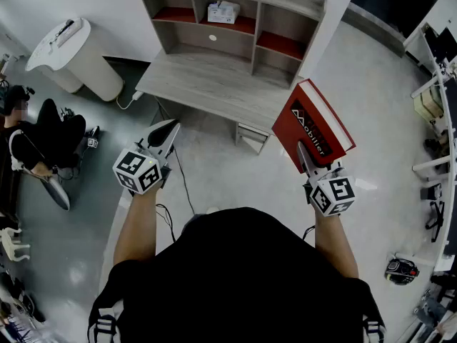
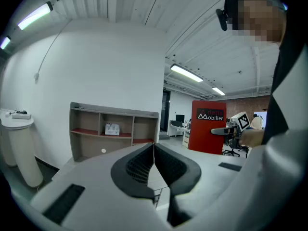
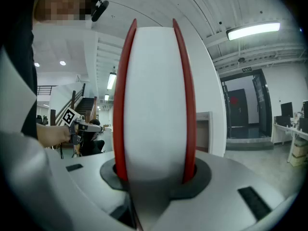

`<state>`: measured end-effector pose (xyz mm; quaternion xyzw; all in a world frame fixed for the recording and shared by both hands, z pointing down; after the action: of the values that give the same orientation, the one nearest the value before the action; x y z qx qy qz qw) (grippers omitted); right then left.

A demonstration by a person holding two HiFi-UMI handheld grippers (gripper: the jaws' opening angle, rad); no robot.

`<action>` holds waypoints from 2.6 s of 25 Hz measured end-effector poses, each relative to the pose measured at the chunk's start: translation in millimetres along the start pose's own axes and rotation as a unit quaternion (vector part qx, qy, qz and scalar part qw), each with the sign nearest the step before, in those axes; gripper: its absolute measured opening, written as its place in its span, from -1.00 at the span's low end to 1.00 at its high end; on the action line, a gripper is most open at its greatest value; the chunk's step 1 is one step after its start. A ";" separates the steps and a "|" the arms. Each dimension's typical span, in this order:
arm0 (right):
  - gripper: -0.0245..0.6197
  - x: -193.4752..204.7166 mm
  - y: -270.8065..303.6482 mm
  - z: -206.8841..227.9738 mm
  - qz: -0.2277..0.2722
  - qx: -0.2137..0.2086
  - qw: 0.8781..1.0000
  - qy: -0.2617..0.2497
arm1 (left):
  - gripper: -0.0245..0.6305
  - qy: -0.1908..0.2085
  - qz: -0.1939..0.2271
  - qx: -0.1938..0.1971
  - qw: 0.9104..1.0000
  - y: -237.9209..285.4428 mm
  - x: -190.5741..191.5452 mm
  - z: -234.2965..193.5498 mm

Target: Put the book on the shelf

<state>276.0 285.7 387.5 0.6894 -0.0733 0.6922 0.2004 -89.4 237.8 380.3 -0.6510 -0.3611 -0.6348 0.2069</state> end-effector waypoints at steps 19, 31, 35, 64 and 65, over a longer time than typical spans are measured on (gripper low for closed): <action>-0.39 5.0 2.9 8.2 0.022 0.000 0.999 0.028 | -0.85 -0.007 0.010 -0.051 0.999 -27.5 10.2 -24.5; -0.39 7.7 -4.1 38.7 0.013 0.006 1.000 0.018 | -0.85 0.002 0.011 -0.055 0.998 -1.8 6.7 2.5; -0.39 12.3 -6.5 44.6 0.010 0.008 1.000 0.026 | -0.85 0.001 0.007 -0.054 0.999 1.8 10.7 8.2; -0.39 11.3 91.3 2.0 -0.017 0.030 0.999 0.013 | -0.85 0.004 -0.005 -0.060 0.998 -3.8 17.2 -117.5; -0.39 11.0 94.3 1.9 -0.017 0.031 0.999 0.013 | -0.85 0.001 -0.004 -0.059 0.998 -1.9 17.3 -120.6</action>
<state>242.3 201.2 414.8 0.6876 -0.0374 0.6994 0.1914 -173.5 154.8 409.9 -0.6596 -0.3258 -0.6566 0.1663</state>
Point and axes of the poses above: the fingertips, and each gripper's own axes: y forward along the fingers, z to its right, x out of its underside, the point moved 4 cm from there along -y, backward along the fingers, and after that the axes turned 6 degrees about x, right-handed, at the moved point
